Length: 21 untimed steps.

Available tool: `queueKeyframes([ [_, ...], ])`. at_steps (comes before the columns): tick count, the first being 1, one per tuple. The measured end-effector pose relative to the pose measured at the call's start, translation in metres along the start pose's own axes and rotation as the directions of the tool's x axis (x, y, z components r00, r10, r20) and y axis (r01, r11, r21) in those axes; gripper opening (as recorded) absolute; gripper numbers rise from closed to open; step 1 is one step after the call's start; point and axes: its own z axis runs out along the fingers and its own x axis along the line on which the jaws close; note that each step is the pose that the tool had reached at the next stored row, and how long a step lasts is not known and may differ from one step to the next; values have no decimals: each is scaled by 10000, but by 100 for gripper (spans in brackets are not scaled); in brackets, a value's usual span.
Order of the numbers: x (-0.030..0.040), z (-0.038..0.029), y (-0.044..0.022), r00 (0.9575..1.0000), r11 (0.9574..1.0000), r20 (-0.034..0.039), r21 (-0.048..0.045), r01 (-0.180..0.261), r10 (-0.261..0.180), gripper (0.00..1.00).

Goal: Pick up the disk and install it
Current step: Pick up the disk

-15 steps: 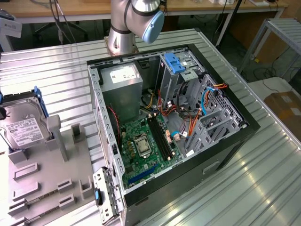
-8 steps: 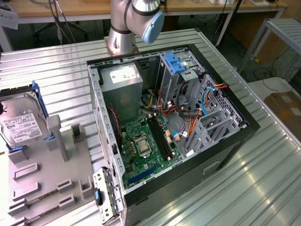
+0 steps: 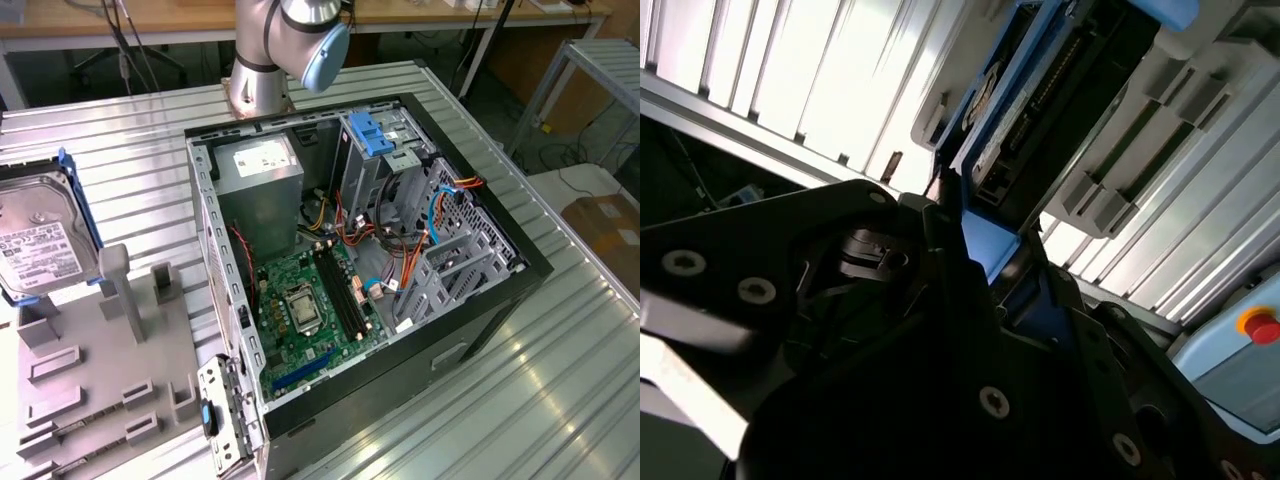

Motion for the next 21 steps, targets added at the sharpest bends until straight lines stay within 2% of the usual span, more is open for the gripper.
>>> queueKeyframes([
  [2, 1, -49, -1, 10000, 10000, 0, 0, 0, 0, 37],
  [5, 4, -166, -1, 10000, 10000, -1, -1, 0, 0, 37],
  [7, 5, -210, -2, 10000, 10000, 0, 0, 0, 0, 37],
  [10, 8, -319, -3, 10000, 10000, 0, 1, 0, 0, 37],
  [15, 11, -436, -3, 10000, 10000, 1, 3, 0, 0, 37],
  [18, 14, -540, -4, 10000, 10000, 1, 4, 1, -1, 37],
  [21, 18, -691, -5, 10000, 10000, 0, 6, 0, 0, 37],
])
